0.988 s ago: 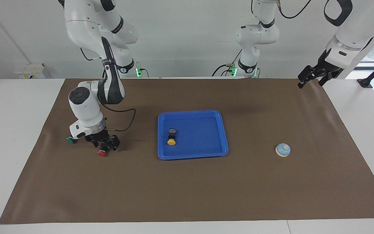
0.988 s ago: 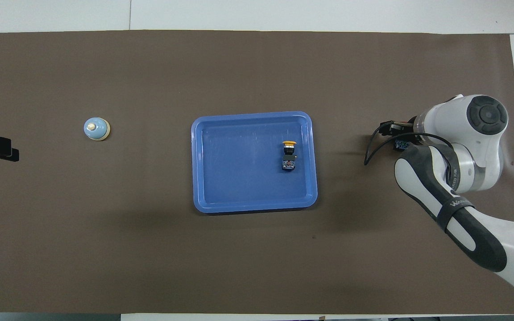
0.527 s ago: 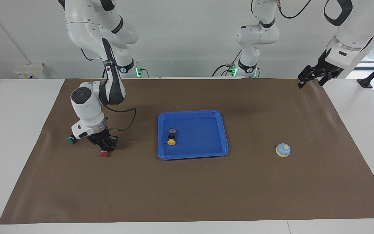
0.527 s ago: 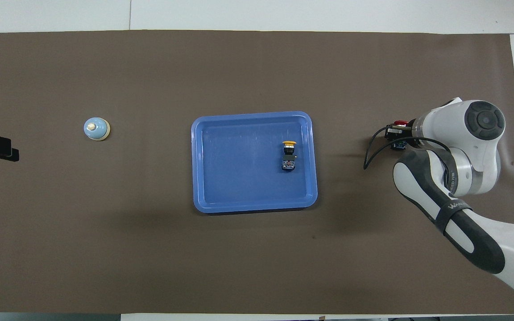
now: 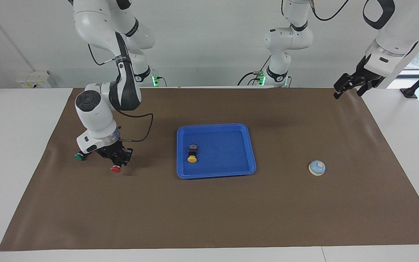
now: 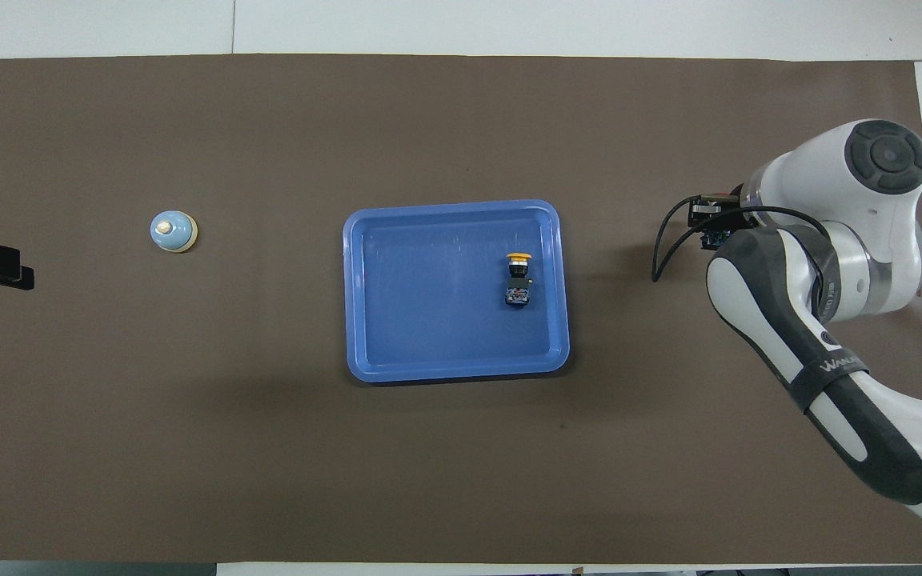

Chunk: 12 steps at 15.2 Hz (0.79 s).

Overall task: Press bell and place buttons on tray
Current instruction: 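Carry the red button into the tray beside the yellow one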

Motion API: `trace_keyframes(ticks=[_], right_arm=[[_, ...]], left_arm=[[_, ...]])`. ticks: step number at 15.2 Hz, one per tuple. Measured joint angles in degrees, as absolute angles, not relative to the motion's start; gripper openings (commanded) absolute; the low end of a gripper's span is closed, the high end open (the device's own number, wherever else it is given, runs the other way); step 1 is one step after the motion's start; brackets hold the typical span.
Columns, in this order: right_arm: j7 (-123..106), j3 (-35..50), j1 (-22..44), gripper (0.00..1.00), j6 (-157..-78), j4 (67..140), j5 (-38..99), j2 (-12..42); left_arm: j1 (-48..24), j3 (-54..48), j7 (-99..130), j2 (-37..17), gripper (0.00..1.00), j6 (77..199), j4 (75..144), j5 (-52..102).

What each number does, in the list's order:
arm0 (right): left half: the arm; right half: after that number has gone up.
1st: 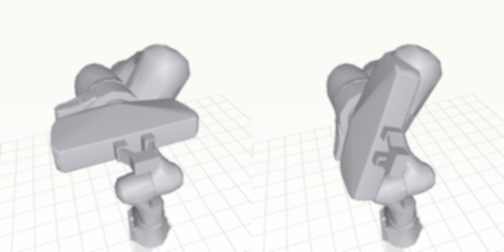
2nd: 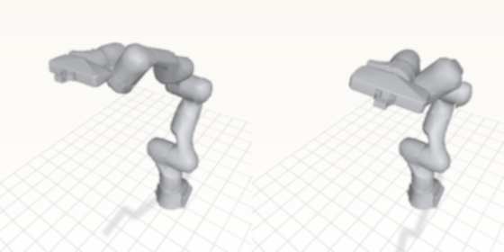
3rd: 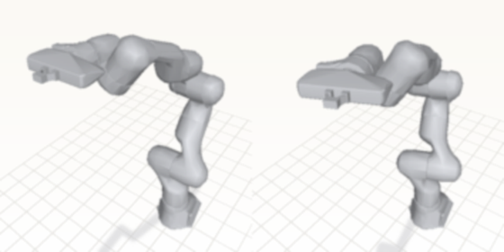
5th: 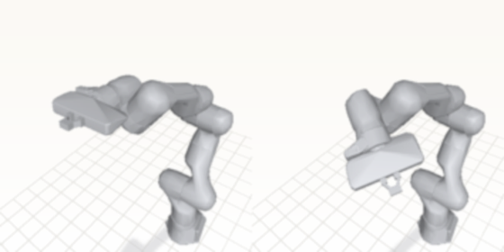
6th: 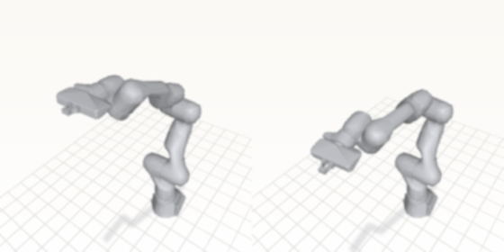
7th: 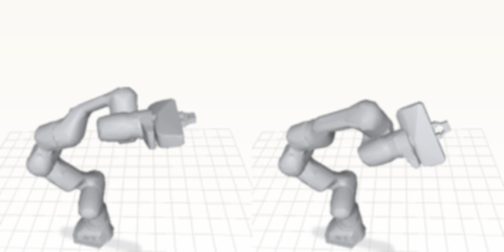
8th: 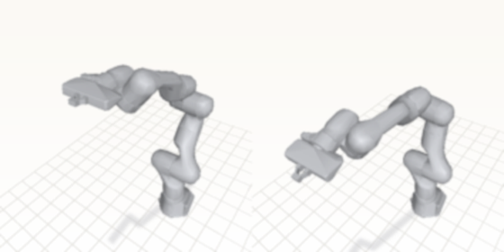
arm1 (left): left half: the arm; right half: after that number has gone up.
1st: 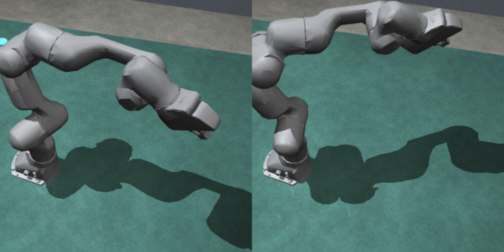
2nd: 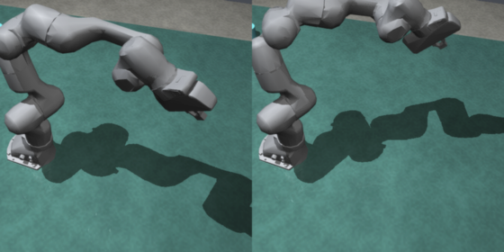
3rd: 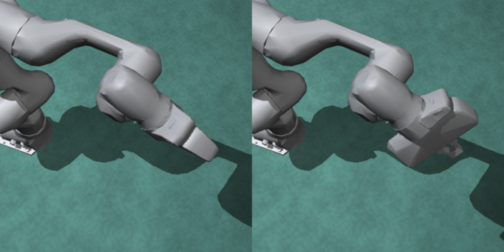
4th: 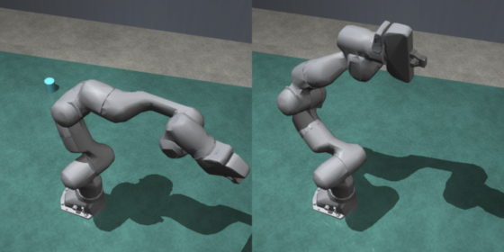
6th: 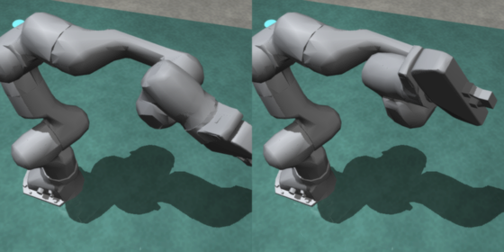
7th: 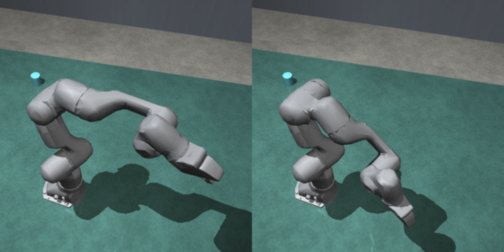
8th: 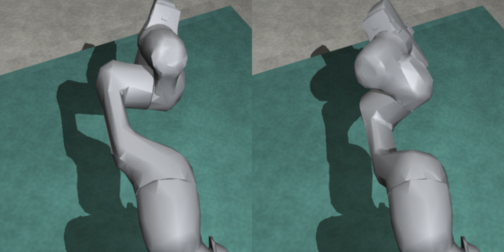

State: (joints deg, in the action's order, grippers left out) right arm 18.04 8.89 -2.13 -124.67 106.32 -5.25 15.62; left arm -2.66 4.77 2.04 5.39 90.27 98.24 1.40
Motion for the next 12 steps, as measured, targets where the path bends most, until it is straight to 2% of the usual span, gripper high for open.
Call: trace_keyframes(ticks=[2,5,9,12], right_arm=[[24.61,9.07,3.95,0.00,-121.25,102.41,-3.36,15.43],[32.74,9.26,13.03,0.00,-121.05,100.99,-3.00,15.49],[41.02,9.28,23.47,0.00,-123.77,101.02,-2.84,16.64],[44.24,9.20,28.49,0.00,-128.78,101.62,-3.02,20.87]], left_arm=[[-2.66,4.77,2.04,5.39,1.00,90.27,98.24,1.40],[-2.66,4.77,2.04,5.39,1.00,90.27,98.24,1.40],[-2.66,4.77,2.04,5.39,1.00,90.27,98.24,1.40],[-2.66,4.77,2.04,5.39,1.00,90.27,98.24,1.40]])
